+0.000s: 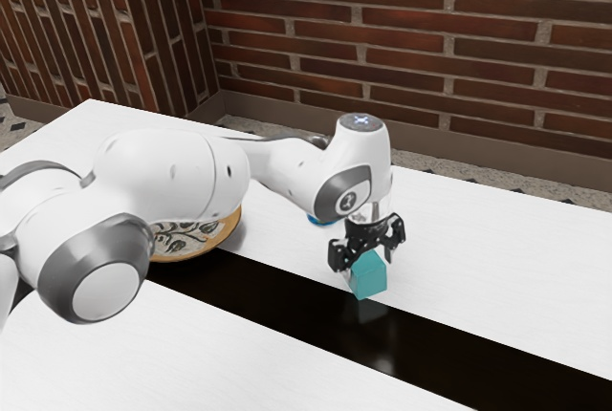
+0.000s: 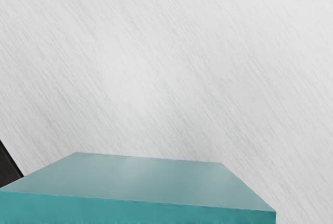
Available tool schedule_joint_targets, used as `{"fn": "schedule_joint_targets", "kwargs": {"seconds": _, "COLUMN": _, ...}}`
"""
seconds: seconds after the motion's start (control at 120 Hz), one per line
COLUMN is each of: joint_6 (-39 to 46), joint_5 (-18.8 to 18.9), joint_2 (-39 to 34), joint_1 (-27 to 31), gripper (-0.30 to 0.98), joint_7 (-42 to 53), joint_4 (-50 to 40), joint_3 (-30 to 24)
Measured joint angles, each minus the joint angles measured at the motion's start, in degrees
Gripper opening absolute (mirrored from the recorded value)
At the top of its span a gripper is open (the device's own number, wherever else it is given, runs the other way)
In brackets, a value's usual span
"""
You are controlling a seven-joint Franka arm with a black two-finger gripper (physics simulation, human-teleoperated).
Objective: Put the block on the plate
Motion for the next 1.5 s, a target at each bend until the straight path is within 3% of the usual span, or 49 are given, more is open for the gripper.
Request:
{"fn": "schedule_joint_targets", "kwargs": {"seconds": 0.2, "joint_6": 0.4, "joint_5": -0.1, "joint_2": 0.5, "joint_1": 0.0, "gripper": 0.68, "joint_7": -0.7, "joint_4": 0.0, "joint_3": -0.2}}
{"fn": "schedule_joint_targets", "kwargs": {"seconds": 0.417, "joint_6": 0.8, "joint_5": 0.3, "joint_2": 0.5, "joint_1": 0.0, "gripper": 0.44, "joint_7": -1.1, "joint_4": 0.0, "joint_3": -0.3}}
{"fn": "schedule_joint_targets", "kwargs": {"seconds": 0.617, "joint_6": 0.8, "joint_5": 0.6, "joint_2": -0.2, "joint_1": -0.1, "gripper": 0.41, "joint_7": -1.4, "joint_4": 0.0, "joint_3": -0.2}}
{"fn": "schedule_joint_targets", "kwargs": {"seconds": 0.767, "joint_6": 0.3, "joint_5": 0.7, "joint_2": -3.2, "joint_1": -0.2, "gripper": 0.40, "joint_7": -1.6, "joint_4": -0.7, "joint_3": 0.0}}
{"fn": "schedule_joint_targets", "kwargs": {"seconds": 0.867, "joint_6": 0.0, "joint_5": 0.8, "joint_2": -9.9, "joint_1": 0.8, "gripper": 0.40, "joint_7": -1.6, "joint_4": -7.5, "joint_3": 0.1}}
{"fn": "schedule_joint_targets", "kwargs": {"seconds": 1.225, "joint_6": -0.8, "joint_5": 1.1, "joint_2": -31.4, "joint_1": 13.2, "gripper": 0.41, "joint_7": 0.9, "joint_4": -29.6, "joint_3": 2.0}}
{"fn": "schedule_joint_targets", "kwargs": {"seconds": 1.35, "joint_6": -2.0, "joint_5": 1.0, "joint_2": -32.5, "joint_1": 20.2, "gripper": 0.41, "joint_7": 4.0, "joint_4": -30.3, "joint_3": 2.0}}
{"fn": "schedule_joint_targets", "kwargs": {"seconds": 1.5, "joint_6": -2.1, "joint_5": 0.6, "joint_2": -28.9, "joint_1": 26.0, "gripper": 0.40, "joint_7": 9.4, "joint_4": -27.6, "joint_3": 2.0}}
